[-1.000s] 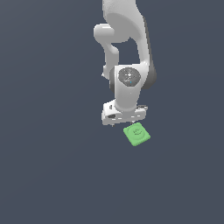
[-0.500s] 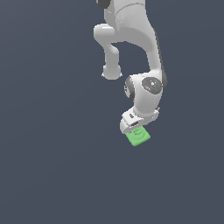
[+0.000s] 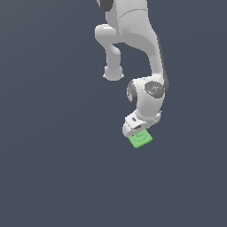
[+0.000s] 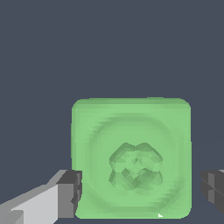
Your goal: Pick up the object and move it to a goal position.
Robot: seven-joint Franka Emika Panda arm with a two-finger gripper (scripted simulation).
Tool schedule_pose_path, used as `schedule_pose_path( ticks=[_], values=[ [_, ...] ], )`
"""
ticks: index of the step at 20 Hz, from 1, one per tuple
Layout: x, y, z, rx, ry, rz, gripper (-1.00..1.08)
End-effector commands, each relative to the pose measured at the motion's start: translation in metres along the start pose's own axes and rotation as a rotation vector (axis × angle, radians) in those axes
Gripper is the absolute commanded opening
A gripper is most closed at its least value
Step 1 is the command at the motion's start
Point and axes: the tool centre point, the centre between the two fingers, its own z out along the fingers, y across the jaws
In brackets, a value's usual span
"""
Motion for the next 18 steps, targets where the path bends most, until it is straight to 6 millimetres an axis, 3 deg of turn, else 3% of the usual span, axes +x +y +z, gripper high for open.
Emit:
schedule_pose_path(
  ticks=[1,5,10,11,18],
  values=[
    [-0.001,-0.001,0.012,0.0,-0.001,-0.003,1.0],
    [0.0,-0.001,0.032,0.0,0.0,-0.006,1.0],
    [0.001,-0.001,0.039,-0.001,0.001,-0.007,1.0],
    [0.001,-0.001,0.039,-0.001,0.001,-0.007,-1.0],
    [0.001,-0.001,0.039,-0.001,0.001,-0.007,-1.0]
  ],
)
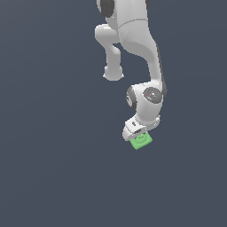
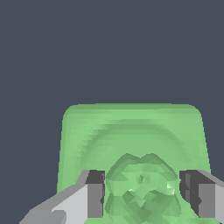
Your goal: Pick up the object and move it to a goal position.
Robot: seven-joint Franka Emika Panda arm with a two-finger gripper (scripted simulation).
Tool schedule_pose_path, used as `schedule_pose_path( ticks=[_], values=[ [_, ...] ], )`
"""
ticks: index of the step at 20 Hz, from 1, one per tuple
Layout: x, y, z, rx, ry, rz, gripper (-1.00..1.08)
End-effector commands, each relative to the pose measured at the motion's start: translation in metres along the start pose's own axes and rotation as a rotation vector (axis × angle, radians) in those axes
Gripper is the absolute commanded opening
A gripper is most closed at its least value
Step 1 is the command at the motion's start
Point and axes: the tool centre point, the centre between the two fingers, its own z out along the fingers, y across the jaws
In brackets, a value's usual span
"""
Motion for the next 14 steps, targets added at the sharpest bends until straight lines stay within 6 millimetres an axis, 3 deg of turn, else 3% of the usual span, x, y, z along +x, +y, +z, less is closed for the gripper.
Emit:
schedule_pose_path(
  ticks=[1,2,3,7,14],
  values=[
    [-0.01,-0.004,0.015,0.009,-0.028,-0.002,-1.0],
    [-0.01,-0.004,0.015,0.009,-0.028,-0.002,-1.0],
    [0.0,0.0,0.0,0.0,0.0,0.0,-1.0],
    [-0.001,-0.003,-0.004,0.0,-0.001,0.0,-1.0],
    [-0.006,-0.023,-0.029,0.002,-0.008,-0.001,-1.0]
  ],
)
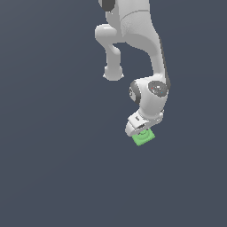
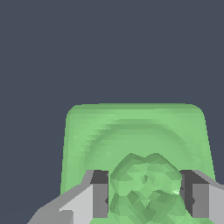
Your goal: Pick up the object and move it to a goal position.
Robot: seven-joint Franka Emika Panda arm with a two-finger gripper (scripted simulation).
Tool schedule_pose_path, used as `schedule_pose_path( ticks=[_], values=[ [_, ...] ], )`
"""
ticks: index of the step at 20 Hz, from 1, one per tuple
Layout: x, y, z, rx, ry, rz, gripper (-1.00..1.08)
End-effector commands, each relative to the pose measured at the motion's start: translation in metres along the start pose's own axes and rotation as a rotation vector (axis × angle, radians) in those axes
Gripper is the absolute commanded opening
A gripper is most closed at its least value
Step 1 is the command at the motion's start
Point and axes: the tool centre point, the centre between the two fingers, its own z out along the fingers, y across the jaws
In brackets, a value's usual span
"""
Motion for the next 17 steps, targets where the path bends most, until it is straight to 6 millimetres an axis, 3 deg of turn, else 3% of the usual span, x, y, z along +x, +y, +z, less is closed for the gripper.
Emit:
schedule_pose_path(
  ticks=[1,10,17],
  values=[
    [-0.002,-0.01,-0.013,0.001,-0.002,-0.001,-1.0],
    [-0.011,-0.05,-0.066,0.005,-0.017,-0.002,-1.0],
    [-0.012,-0.061,-0.081,0.007,-0.02,-0.002,-1.0]
  ],
)
